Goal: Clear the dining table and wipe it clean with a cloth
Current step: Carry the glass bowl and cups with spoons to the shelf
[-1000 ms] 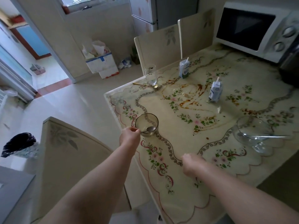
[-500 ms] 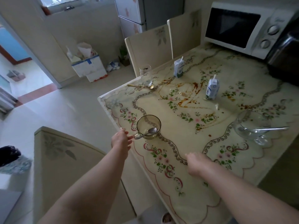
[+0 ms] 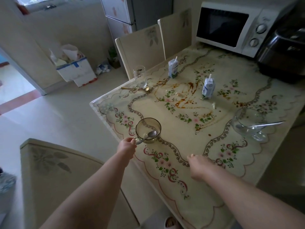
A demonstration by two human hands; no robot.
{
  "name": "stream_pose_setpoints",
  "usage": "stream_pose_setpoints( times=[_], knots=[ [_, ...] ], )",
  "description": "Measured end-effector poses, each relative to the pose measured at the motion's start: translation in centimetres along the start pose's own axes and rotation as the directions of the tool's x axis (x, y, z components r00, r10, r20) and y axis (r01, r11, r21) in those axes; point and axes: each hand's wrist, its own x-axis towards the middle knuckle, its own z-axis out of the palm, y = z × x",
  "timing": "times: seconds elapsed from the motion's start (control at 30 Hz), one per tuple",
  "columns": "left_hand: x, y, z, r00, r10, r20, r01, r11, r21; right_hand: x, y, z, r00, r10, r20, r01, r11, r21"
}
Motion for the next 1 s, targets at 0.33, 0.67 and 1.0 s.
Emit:
stream_pose_setpoints(
  times=[0.33, 0.67, 1.0],
  knots=[
    [-0.8, 0.0, 1.4, 0.986, 0.070, 0.150, -0.076, 0.996, 0.040, -0.6, -0.1, -0.5, 0.999, -0.005, 0.037, 0.005, 1.000, 0.018],
    [-2.7, 0.0, 4.6, 0.995, 0.099, 0.020, -0.098, 0.995, -0.035, -2.3, 2.1, -0.7, 0.992, -0.123, 0.007, 0.119, 0.969, 0.216],
    [-6.6, 2.3, 10.1, 0.984, 0.176, 0.009, -0.175, 0.984, -0.038, -2.3, 9.1, 0.2, 0.975, 0.132, -0.176, -0.002, 0.804, 0.594]
  ],
)
